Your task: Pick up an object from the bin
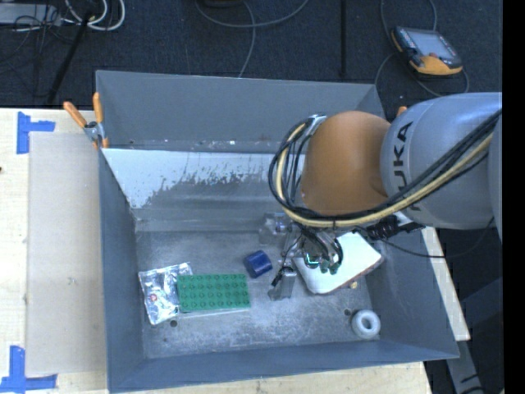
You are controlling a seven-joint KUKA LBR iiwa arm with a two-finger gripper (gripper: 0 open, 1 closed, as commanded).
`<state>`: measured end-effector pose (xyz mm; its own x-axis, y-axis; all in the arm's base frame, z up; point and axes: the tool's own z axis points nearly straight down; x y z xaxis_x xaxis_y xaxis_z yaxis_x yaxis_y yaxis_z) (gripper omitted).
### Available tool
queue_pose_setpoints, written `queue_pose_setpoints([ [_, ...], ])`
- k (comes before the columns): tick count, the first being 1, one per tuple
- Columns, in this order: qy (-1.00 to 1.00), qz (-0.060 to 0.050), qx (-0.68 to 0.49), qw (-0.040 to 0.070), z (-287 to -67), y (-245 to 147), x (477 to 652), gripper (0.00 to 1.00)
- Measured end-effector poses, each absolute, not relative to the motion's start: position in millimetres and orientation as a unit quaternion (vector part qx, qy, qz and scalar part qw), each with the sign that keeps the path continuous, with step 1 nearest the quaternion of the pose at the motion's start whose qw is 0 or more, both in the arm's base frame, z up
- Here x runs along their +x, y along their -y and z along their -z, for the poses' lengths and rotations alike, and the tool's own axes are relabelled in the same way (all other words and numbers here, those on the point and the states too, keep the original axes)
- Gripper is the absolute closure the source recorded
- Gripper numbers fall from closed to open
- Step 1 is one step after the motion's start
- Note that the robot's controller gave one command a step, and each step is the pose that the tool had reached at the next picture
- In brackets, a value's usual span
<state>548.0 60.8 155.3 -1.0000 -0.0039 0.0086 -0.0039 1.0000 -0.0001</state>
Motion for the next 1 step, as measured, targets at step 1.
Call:
queue_pose_setpoints([
  [1, 0.999, 0.0, 0.049, 0.001, -180.9, -47.3, 512.0, 0.0],
])
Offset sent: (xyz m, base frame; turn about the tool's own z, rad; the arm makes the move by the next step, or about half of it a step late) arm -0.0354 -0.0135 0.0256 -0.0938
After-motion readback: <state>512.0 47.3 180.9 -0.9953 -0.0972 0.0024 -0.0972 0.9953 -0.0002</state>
